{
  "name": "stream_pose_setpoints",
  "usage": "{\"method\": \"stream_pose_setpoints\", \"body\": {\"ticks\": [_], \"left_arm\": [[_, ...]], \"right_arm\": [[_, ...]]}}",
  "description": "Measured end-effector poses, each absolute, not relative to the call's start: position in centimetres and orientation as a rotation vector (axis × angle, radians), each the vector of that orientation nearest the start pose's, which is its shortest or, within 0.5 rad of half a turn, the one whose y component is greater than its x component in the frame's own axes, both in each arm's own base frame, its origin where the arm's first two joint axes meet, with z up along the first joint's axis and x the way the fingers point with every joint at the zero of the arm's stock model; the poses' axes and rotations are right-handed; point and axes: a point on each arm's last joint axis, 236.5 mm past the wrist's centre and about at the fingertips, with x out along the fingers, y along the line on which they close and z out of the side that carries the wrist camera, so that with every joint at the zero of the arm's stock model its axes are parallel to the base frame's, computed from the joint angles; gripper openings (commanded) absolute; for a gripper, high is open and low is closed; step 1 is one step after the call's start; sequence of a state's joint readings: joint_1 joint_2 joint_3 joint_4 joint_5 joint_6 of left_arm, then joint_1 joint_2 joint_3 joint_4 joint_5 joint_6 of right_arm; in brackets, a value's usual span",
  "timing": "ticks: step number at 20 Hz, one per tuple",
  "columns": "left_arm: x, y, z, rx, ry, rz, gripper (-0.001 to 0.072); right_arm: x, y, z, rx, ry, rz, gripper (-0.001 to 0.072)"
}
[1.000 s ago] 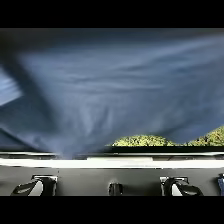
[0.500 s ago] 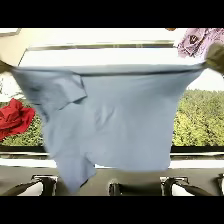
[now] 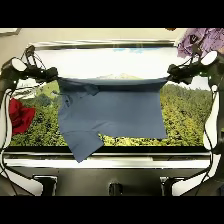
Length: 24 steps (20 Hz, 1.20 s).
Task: Fold the clothes and pants, and hang the long-sleeved shirts on hangers.
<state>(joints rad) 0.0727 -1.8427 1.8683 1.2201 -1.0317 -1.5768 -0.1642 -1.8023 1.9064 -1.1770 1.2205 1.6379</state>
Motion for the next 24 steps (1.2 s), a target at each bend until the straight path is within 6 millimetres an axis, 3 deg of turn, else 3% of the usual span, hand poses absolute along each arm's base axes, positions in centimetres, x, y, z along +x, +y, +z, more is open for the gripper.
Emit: {"method": "stream_pose_setpoints", "body": {"ticks": [3, 5, 8, 14, 20, 21, 22, 24], "left_arm": [[59.8, -3.1, 2.6, -0.343, 0.972, -0.127, 0.0019], [59.5, -3.0, 1.8, -0.319, 1.001, -0.13, 0.0019], [57.4, -2.7, 0.1, -0.277, 1.111, -0.13, 0.0019], [51.5, -2.0, -3.7, -0.215, 1.403, -0.125, 0.0019], [49.4, -2.0, -6.5, -0.203, 1.529, -0.123, 0.0023], [49.1, -2.1, -6.9, -0.202, 1.545, -0.125, 0.0054], [48.9, -2.2, -7.2, -0.201, 1.558, -0.127, 0.0164], [48.8, -2.2, -7.7, -0.197, 1.571, -0.123, 0.0573]], "right_arm": [[55.8, 0.0, 4.2, 0.446, 1.083, 0.093, 0.0036], [55.1, -0.2, 2.7, 0.401, 1.137, 0.079, 0.0037], [53.0, -0.8, 0.3, 0.348, 1.259, 0.056, 0.0037], [49.0, -0.9, -3.7, 0.323, 1.487, 0.044, 0.0037], [45.2, 0.0, -7.6, 0.363, 1.67, 0.049, 0.0039], [44.6, 0.1, -8.2, 0.368, 1.694, 0.049, 0.0051], [44.0, 0.2, -8.7, 0.373, 1.717, 0.049, 0.015], [43.0, 0.3, -9.4, 0.378, 1.752, 0.047, 0.0392]]}}
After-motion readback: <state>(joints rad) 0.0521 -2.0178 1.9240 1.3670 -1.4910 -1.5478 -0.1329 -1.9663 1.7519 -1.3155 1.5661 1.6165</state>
